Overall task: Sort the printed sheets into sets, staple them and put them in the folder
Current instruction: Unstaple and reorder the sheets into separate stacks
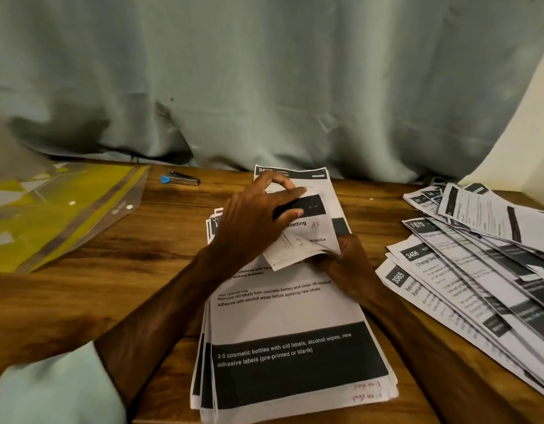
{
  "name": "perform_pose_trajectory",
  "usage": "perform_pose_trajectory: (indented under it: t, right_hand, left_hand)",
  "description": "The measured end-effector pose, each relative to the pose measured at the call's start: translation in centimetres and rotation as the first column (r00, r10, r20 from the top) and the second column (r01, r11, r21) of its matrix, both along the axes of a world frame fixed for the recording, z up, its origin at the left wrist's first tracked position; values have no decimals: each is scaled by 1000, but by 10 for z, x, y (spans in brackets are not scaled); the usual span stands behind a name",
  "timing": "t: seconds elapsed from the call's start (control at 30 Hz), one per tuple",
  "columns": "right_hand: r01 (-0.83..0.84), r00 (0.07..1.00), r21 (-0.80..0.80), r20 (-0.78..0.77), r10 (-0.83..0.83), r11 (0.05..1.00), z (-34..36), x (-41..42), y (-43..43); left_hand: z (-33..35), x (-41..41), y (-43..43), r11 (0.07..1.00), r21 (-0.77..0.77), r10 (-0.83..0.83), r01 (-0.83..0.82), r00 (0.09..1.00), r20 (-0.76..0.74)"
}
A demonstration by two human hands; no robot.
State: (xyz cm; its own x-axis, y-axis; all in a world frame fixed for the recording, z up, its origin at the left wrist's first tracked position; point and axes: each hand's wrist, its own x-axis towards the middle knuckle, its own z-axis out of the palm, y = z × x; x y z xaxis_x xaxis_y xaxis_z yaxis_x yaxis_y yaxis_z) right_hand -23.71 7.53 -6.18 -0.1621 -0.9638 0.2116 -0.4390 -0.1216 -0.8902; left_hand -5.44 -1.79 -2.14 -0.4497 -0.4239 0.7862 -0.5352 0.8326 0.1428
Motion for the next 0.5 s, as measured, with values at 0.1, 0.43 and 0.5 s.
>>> perform_pose_trajectory:
  t: [0.1,0.43,0.5]
  right_hand:
    - [27,999,27,32,-28,999,3,-1,-1]
    - [41,990,102,133,-54,994,8,-4,0]
    - [28,986,101,161,-44,994,10,-3,1]
  left_hand:
    - [1,1,2,997,-34,-77,74,994,-76]
    - [6,5,6,983,44,-170,177,978,-122]
    - [7,7,5,980,2,-199,200,975,-99]
